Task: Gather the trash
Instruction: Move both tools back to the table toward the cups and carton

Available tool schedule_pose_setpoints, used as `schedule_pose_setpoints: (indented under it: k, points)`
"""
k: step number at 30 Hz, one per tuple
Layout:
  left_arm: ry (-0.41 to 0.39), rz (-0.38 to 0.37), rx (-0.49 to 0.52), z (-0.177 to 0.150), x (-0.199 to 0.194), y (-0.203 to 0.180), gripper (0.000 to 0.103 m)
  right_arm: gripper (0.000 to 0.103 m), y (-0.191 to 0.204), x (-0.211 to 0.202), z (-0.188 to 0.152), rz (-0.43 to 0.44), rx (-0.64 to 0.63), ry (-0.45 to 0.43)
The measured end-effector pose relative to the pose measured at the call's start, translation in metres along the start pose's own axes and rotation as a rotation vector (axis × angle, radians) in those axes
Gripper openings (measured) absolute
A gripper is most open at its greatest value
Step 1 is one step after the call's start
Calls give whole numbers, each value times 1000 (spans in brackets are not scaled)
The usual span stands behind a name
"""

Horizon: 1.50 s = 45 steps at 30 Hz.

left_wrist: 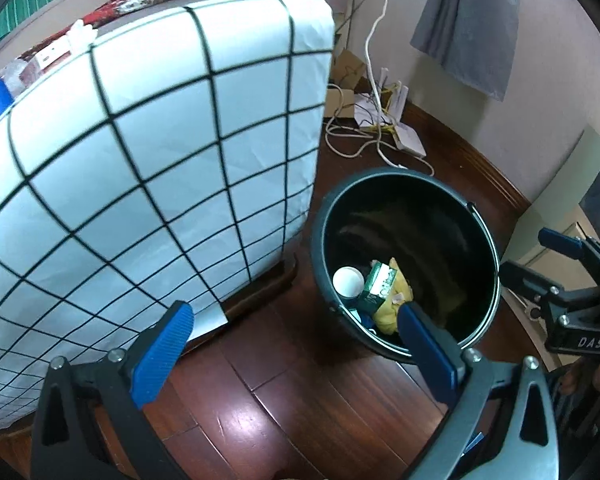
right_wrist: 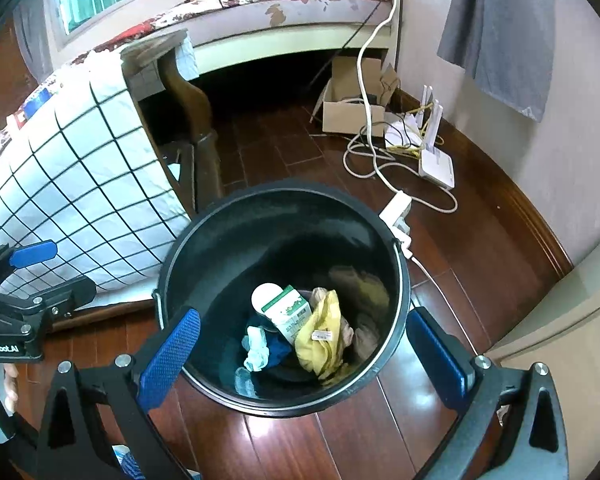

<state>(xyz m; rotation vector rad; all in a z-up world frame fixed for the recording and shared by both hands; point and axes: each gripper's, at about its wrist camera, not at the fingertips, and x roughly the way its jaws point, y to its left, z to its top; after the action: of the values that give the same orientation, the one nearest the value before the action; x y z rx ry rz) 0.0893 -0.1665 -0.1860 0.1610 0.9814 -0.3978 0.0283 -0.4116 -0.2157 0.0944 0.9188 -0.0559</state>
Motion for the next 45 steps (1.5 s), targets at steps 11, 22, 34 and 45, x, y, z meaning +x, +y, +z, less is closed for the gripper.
schedule_pose_setpoints:
  k: [11,22,34,45]
  points:
    - [-73,23,-42,2,-38,21,102,103,29,-30,17,22,-29,-72]
    - [-162,78,-119,5,-87,70,102,103,79,-71,54,86,-119,-190]
    - [-266,209,-271,1,-138,175,102,103,195,-78,128,246,-242,-238]
    - [-295,323,-399,16,-149,292,101,103,299,-52,199,356,-337,-220]
